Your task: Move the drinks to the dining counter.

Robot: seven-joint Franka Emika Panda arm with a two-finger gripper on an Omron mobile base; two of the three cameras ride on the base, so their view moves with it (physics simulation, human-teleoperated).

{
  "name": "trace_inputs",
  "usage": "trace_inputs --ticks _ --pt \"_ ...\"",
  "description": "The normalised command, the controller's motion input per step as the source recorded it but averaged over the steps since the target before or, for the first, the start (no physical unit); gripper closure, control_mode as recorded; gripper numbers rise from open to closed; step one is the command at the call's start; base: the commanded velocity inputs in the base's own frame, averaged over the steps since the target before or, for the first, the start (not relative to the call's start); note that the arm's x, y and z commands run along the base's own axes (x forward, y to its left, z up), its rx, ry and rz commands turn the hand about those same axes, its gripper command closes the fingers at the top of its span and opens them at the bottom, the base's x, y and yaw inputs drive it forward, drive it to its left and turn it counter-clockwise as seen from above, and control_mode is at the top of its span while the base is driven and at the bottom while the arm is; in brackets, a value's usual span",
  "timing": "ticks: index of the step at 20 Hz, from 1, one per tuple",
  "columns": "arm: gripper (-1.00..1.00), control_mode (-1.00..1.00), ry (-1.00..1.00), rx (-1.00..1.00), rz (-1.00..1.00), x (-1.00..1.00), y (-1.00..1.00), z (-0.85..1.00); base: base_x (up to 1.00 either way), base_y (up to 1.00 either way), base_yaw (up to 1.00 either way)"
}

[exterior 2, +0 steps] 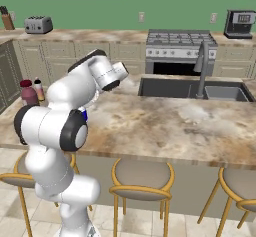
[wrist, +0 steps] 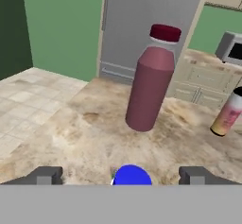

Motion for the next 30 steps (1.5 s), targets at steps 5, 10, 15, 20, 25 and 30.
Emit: trace_inputs --ticks 5,10,15,20,25,30 --pt "-1.00 -1.00 -0.13 0.05 0.06 -0.07 -0.20 0.84 0.00 0.00 0.00" --pt "-1.00 -1.00 -0.19 0.13 0.05 -0.24 -0.39 1.00 0.00 0.00 0.00" --pt "-1.00 -1.00 -0.34 0.09 0.12 -0.91 -0.01 0.85 0.00 0.00 0.00" --pt "-1.00 -1.00 -0.45 0.01 0.14 -1.00 0.41 0.08 0.00 0.00 0.00" --pt "-1.00 -1.00 -0.31 -0.08 0.15 -1.00 0.99 0.10 0.00 0.00 0.00" --pt "-1.00 -1.00 -0.40 -0.04 0.01 -1.00 0.49 0.54 0.00 0.00 0.00"
